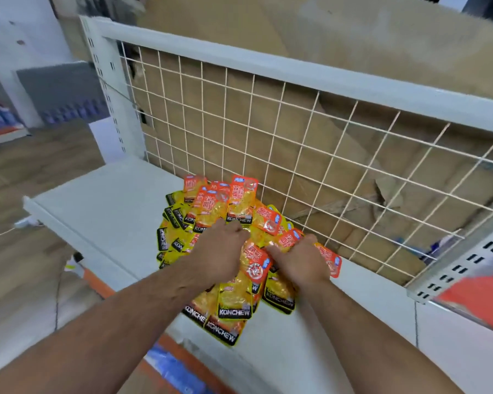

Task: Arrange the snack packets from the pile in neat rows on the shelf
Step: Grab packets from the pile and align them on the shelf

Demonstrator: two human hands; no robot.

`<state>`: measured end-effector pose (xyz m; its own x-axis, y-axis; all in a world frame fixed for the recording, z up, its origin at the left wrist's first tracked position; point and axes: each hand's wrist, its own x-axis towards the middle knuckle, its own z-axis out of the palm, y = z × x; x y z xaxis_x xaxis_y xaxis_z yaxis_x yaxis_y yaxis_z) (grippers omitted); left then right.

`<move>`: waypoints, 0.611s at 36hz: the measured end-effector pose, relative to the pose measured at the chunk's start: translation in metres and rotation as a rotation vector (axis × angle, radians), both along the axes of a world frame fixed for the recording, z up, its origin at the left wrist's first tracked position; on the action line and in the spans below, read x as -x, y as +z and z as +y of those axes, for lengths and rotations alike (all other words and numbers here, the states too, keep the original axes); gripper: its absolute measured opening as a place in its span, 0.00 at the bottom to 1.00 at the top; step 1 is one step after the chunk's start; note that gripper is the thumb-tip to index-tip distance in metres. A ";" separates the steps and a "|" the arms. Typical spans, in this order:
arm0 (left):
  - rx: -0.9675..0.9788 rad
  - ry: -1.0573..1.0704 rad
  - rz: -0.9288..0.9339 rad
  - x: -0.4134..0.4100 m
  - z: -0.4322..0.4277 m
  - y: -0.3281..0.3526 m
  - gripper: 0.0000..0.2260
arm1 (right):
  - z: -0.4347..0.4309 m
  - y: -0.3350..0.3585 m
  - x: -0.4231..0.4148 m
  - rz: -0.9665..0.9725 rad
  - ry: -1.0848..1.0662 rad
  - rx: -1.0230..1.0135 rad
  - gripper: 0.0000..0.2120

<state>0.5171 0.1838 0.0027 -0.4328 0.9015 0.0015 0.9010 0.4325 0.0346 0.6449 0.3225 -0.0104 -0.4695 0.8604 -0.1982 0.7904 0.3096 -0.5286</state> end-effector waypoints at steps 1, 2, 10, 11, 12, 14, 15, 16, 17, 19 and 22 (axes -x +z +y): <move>0.000 -0.009 -0.023 0.003 0.000 0.000 0.28 | 0.000 0.000 0.001 0.015 -0.023 0.020 0.39; -0.004 -0.018 -0.040 0.005 0.001 0.001 0.27 | -0.001 0.001 0.003 0.027 -0.047 0.039 0.39; -0.119 -0.106 -0.068 0.016 0.005 0.013 0.20 | -0.005 0.004 0.000 0.291 -0.331 0.107 0.30; -0.147 -0.111 -0.078 0.016 0.006 0.015 0.18 | -0.006 0.005 -0.001 0.324 -0.352 0.131 0.26; -0.174 -0.107 -0.089 0.017 0.006 0.017 0.16 | -0.005 0.005 -0.002 0.338 -0.365 0.174 0.19; -0.227 -0.100 -0.090 0.018 0.008 0.021 0.11 | -0.006 0.005 -0.007 0.400 -0.390 0.264 0.09; -0.251 -0.105 -0.084 0.018 0.010 0.023 0.10 | -0.006 0.004 -0.011 0.437 -0.412 0.285 0.07; -0.277 -0.110 -0.078 0.017 0.012 0.025 0.09 | -0.008 0.006 -0.016 0.477 -0.432 0.302 0.06; -0.310 -0.114 -0.076 0.016 0.013 0.028 0.08 | -0.009 0.008 -0.021 0.532 -0.449 0.316 0.05; -0.381 -0.115 -0.114 0.011 0.016 0.034 0.07 | -0.014 0.015 -0.033 0.624 -0.483 0.341 0.05; -0.429 -0.084 -0.267 0.001 0.021 0.038 0.07 | -0.019 0.020 -0.055 0.690 -0.488 0.354 0.07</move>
